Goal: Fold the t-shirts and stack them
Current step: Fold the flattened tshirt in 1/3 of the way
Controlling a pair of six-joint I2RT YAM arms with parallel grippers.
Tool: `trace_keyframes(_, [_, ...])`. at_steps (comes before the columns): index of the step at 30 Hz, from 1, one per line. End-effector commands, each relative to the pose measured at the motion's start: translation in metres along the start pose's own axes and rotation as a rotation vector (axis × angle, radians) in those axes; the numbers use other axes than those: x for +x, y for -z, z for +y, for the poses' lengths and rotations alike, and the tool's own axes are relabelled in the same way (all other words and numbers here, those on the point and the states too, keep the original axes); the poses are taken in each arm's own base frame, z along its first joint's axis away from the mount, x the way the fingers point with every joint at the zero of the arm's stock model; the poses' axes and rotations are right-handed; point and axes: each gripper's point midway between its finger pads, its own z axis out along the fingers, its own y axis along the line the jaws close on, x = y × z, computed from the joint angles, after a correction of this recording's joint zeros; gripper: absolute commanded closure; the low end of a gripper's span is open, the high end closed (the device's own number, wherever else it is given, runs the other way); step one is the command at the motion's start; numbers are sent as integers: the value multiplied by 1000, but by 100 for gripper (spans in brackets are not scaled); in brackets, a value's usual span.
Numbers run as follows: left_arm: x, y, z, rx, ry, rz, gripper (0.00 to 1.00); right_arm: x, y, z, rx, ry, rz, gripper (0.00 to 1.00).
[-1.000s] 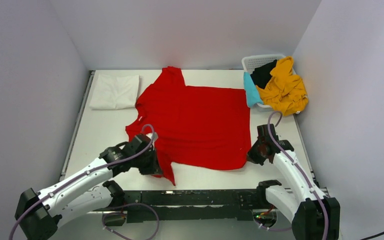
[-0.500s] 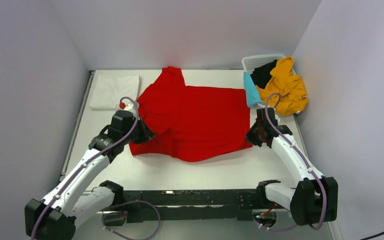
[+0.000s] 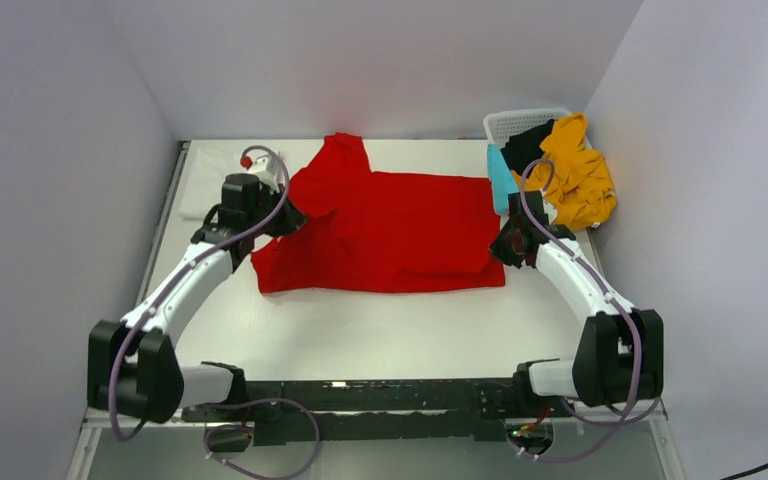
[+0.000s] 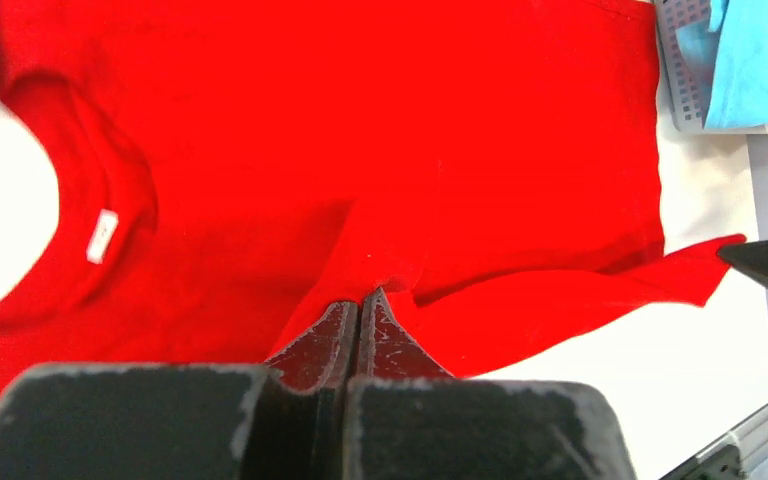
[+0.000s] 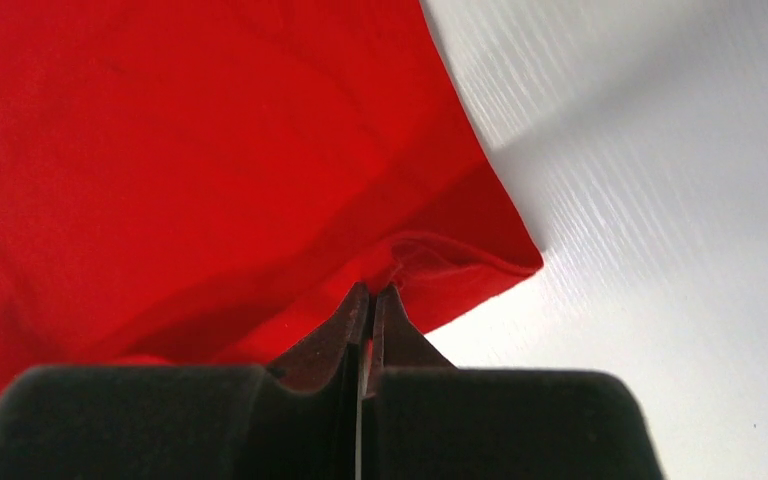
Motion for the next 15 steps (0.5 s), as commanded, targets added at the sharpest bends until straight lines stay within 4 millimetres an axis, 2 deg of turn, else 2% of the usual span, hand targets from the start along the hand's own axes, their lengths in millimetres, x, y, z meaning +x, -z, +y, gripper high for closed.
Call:
trace_keyframes(1, [-48, -20, -17, 158, -171, -77, 100, -36, -8, 19, -17, 8, -87, 100])
trace_keyframes(4, [-47, -49, -8, 215, -227, 15, 100, -40, -20, 21, -8, 16, -83, 100])
trace_keyframes(7, [-40, -77, 13, 186, -209, 130, 100, -42, -36, 20, 14, 21, -75, 99])
trace_keyframes(10, [-37, -102, 34, 133, -165, 203, 100, -49, -49, 18, 52, 13, -76, 91])
trace_keyframes(11, [-39, -109, 37, 128, -159, 207, 93, -54, -51, 19, 56, 10, -89, 87])
trace_keyframes(13, [-50, -120, 40, 110, -142, 211, 71, -63, -53, 23, 58, 6, -116, 66])
trace_keyframes(14, [-54, -122, 39, 110, -140, 214, 60, -67, -53, 26, 50, 5, -129, 59])
trace_keyframes(15, [-59, -124, 36, 116, -141, 205, 45, -71, -51, 28, 43, 8, -140, 53])
